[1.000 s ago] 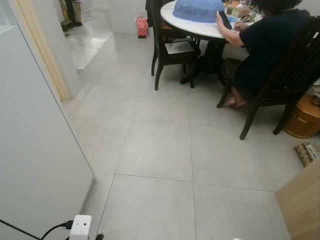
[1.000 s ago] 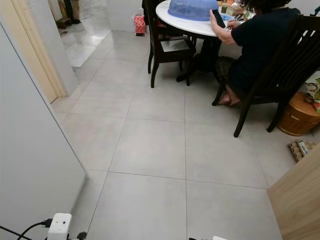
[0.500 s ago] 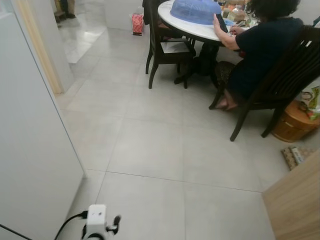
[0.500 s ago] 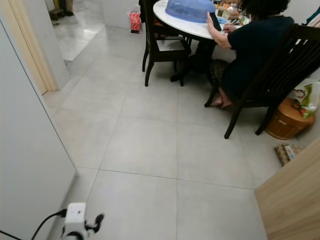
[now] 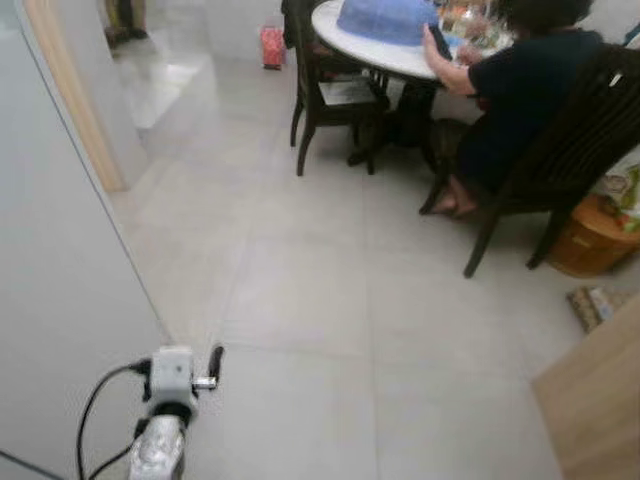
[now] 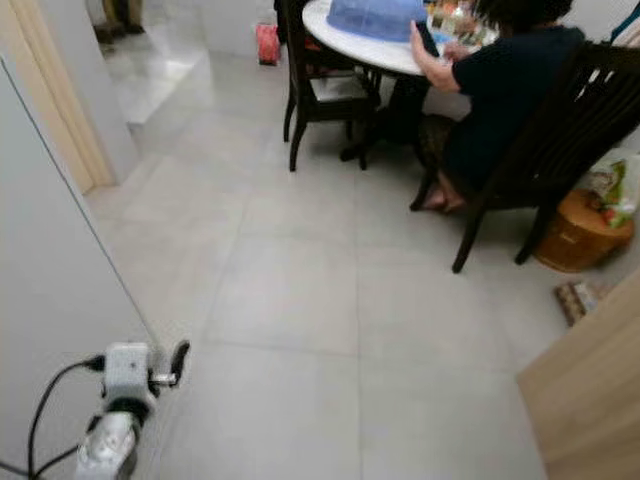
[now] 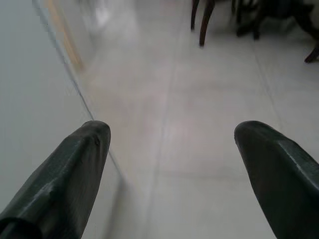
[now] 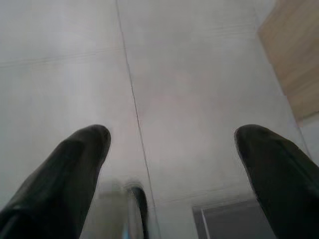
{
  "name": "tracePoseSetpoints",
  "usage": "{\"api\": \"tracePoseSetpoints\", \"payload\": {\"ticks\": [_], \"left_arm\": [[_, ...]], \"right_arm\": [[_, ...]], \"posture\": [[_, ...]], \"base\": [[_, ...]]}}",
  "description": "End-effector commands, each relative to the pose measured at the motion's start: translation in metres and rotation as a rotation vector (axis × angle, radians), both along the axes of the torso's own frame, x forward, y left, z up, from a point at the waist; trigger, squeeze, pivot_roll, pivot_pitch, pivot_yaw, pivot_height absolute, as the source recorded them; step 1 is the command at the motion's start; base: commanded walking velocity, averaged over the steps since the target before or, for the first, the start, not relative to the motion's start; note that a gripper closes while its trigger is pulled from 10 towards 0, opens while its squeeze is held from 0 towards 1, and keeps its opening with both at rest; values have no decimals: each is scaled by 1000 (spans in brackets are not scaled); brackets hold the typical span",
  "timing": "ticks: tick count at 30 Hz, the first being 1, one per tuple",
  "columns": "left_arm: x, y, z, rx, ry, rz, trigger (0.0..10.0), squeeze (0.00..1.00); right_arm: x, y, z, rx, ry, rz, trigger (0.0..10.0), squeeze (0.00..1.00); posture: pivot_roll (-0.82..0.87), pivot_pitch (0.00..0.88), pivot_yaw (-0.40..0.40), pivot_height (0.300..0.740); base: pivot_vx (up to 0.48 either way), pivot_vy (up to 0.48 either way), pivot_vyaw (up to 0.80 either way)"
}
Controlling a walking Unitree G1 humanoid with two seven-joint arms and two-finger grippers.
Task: Restocking fridge
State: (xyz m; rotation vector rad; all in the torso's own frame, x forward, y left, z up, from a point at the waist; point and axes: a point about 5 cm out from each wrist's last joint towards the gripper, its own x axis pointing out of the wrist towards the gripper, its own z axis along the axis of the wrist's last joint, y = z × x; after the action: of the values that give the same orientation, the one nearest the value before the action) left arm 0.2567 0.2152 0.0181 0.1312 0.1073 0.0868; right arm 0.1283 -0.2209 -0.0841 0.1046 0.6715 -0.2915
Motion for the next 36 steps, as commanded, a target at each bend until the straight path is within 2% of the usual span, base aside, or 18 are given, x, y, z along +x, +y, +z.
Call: {"api": "tracePoseSetpoints", "payload": {"ticks": [1, 2, 3, 6, 8, 16, 17, 20, 23, 24, 25, 27, 28, 31, 32, 36], "left_arm": [[2, -3, 4, -7, -13, -34, 10000, 0], [2, -3, 6, -4, -19, -36, 10000, 0], [2, -1, 11, -6, -42, -30, 10000, 0], [-2, 5, 20, 2, -80, -21, 10000, 0], [-4, 5, 23, 2, -86, -21, 10000, 0], [-6, 5, 27, -4, -73, -23, 10000, 0], [-15, 2, 48, -19, -150, -19, 10000, 0], [-37, -5, 92, -43, -275, -45, 10000, 0], [-34, -17, 105, 4, -291, -152, 10000, 0], [-29, -25, 111, -12, -305, -197, 10000, 0], [-28, -26, 112, -22, -308, -204, 10000, 0], [-22, -37, 111, -45, -307, -237, 10000, 0], [-23, -39, 111, -65, -294, -229, 10000, 0], [-27, -41, 112, -95, -263, -211, 10000, 0], [-30, -42, 113, -99, -246, -216, 10000, 0], [-36, -39, 109, -101, -203, -222, 10000, 0]], "right_arm": [[84, -67, 68, -134, -318, -96, 10000, 0], [91, -74, 77, -146, -355, -105, 10000, 0], [98, -78, 92, -178, -456, -100, 10000, 0], [107, -77, 119, -217, -621, -59, 10000, 0], [108, -76, 123, -226, -652, -53, 10000, 0], [108, -76, 127, -211, -651, -56, 10000, 0], [110, -56, 149, -220, -724, 68, 10000, 0], [106, 4, 196, -209, -879, 303, 10000, 0], [110, 23, 204, -181, -912, 350, 10000, 0], [115, 34, 207, -173, -926, 395, 10000, 0], [116, 37, 208, -173, -929, 405, 10000, 0], [119, 42, 212, -243, -914, 483, 10000, 0], [116, 43, 215, -238, -903, 480, 10000, 0], [109, 40, 223, -224, -882, 432, 10000, 0], [106, 35, 225, -246, -864, 396, 10000, 0], [98, 22, 221, -253, -833, 332, 10000, 0]], "posture": [[-176, 0, 35, 740], [-176, 0, 35, 740], [-182, 0, 44, 740], [-198, 0, 48, 740], [-198, 0, 48, 740], [-198, 0, 48, 740], [-166, 0, -25, 740], [-160, 0, -12, 740], [-158, 2, -7, 740], [-162, 3, -6, 740], [-162, 3, -6, 740], [-176, 8, -5, 740], [-176, 8, -5, 740], [-189, 9, -8, 740], [-191, 17, -8, 740], [-185, 20, -2, 740]], "base": [[0, 0, 0], [0, 0, 0], [0, 0, 0], [0, 0, 0], [0, 0, 0], [0, 0, 0], [0, 0, 0], [0, 0, 0], [0, 0, 0], [0, 0, 0], [0, 0, 0], [0, 0, 0], [0, 0, 0], [0, 0, 0], [0, 0, 0], [0, 0, 0]]}}
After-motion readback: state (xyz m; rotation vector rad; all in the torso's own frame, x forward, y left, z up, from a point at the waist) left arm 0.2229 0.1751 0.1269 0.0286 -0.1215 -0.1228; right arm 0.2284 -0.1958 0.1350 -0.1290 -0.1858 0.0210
